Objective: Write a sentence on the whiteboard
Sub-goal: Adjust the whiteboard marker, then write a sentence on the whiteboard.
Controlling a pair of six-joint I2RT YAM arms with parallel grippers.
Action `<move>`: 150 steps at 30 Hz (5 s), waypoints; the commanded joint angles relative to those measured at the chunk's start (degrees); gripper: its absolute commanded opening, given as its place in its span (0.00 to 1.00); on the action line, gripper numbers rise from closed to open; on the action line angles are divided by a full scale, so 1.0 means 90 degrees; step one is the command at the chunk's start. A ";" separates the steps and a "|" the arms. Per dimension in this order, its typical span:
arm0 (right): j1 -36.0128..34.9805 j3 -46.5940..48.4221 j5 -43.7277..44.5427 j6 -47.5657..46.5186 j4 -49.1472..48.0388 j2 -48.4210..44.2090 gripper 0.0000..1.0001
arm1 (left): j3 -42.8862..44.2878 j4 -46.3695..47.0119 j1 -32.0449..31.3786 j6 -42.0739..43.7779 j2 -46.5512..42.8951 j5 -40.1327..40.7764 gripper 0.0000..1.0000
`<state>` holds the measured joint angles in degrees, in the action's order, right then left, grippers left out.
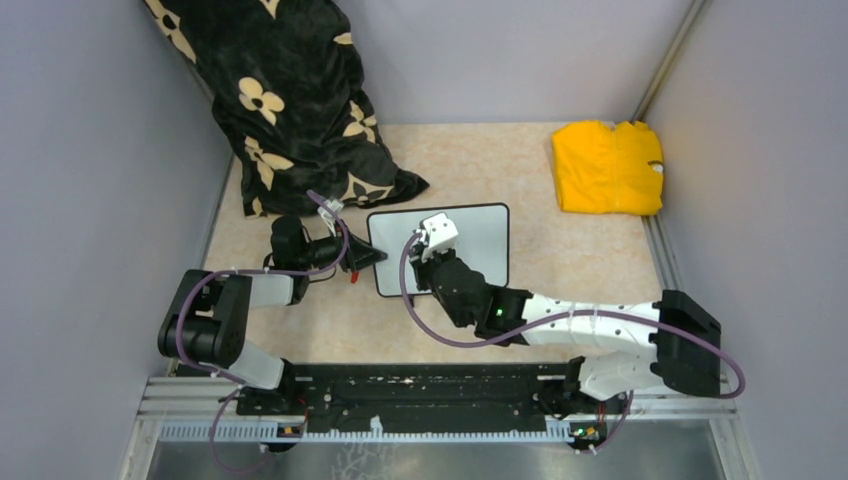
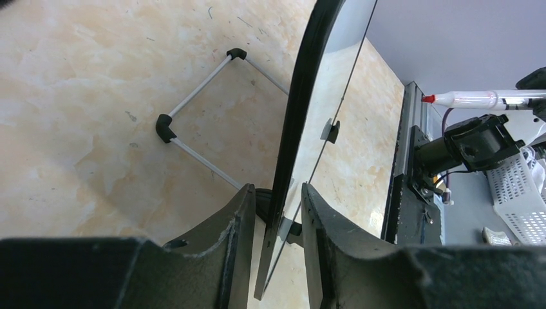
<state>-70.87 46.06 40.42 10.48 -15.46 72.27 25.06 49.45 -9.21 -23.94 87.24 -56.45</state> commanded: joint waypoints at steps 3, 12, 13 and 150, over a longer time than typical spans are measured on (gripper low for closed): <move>-0.0065 0.0378 0.0312 -0.0161 -0.0601 0.0189 0.00 | 0.0077 0.0423 0.0037 -0.0022 0.0053 -0.0198 0.36; -0.0062 0.0537 0.0725 -0.0517 -0.1249 0.0593 0.00 | 0.0077 0.0426 0.0037 -0.0035 0.0038 -0.0179 0.32; -0.0065 0.0566 0.0753 -0.0536 -0.1298 0.0644 0.00 | 0.0077 0.0424 0.0037 -0.0026 0.0034 -0.0174 0.32; 0.0526 0.0439 -0.0599 0.0481 -0.0879 0.0686 0.00 | 0.0126 0.0168 -0.0041 0.0258 0.0048 -0.0136 0.05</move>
<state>-66.52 49.50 35.44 14.59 -21.34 83.48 25.39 51.27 -9.39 -23.29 87.24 -58.24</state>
